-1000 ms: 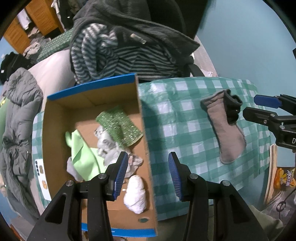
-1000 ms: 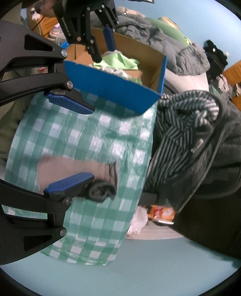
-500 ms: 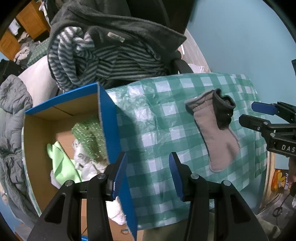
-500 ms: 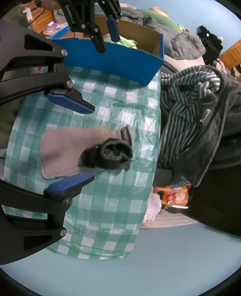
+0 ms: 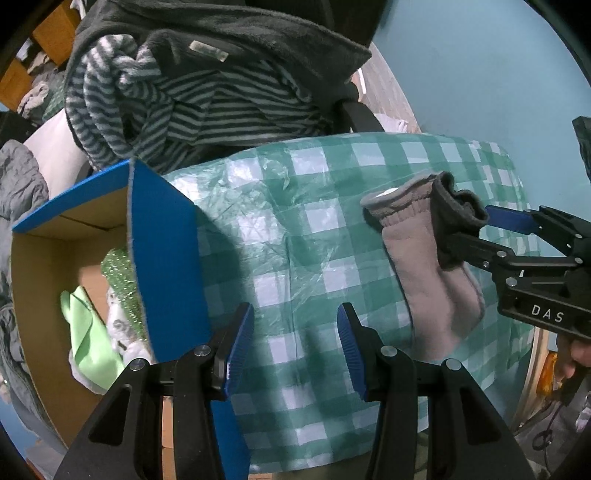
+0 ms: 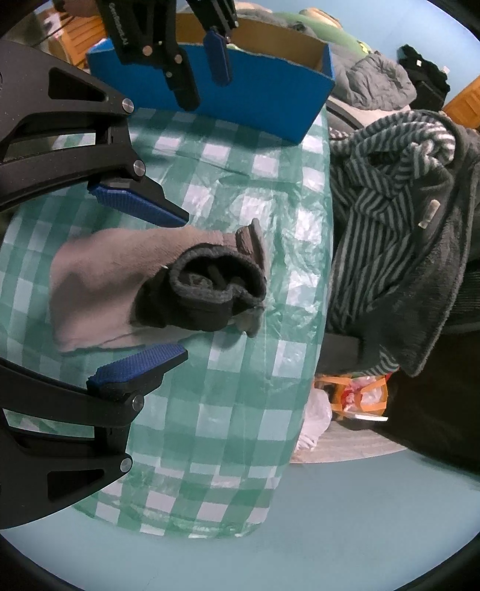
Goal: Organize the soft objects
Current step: 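Move the right tool to the dark grey sock lying on the grey mitten, then close the right tool on the dark grey sock and lift it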
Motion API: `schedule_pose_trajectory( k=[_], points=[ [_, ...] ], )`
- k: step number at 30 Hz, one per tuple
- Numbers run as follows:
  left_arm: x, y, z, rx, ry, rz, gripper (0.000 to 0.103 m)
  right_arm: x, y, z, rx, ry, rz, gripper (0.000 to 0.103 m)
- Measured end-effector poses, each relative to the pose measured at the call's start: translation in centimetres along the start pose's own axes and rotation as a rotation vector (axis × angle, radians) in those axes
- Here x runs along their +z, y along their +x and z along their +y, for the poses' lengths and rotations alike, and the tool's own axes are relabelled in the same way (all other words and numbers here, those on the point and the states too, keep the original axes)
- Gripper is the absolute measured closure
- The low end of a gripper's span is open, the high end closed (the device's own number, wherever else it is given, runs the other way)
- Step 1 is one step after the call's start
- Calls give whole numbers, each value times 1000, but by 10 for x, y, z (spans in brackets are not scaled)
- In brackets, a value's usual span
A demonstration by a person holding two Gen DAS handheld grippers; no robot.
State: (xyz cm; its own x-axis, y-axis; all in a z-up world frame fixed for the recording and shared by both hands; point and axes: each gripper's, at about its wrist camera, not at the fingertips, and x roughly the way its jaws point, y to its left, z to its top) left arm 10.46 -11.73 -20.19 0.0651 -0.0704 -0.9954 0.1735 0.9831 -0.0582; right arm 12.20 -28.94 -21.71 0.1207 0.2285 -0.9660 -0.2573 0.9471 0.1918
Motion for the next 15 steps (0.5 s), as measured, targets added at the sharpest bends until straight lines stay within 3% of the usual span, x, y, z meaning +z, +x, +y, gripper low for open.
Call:
schedule_pose_trajectory(
  k=[12, 15],
  points=[
    [3, 20, -16, -7, 3, 42, 55, 4, 19, -6, 22, -1, 7, 38],
    [3, 21, -19, -2, 3, 47, 46, 4, 23, -9, 42, -2, 22, 55]
  ],
)
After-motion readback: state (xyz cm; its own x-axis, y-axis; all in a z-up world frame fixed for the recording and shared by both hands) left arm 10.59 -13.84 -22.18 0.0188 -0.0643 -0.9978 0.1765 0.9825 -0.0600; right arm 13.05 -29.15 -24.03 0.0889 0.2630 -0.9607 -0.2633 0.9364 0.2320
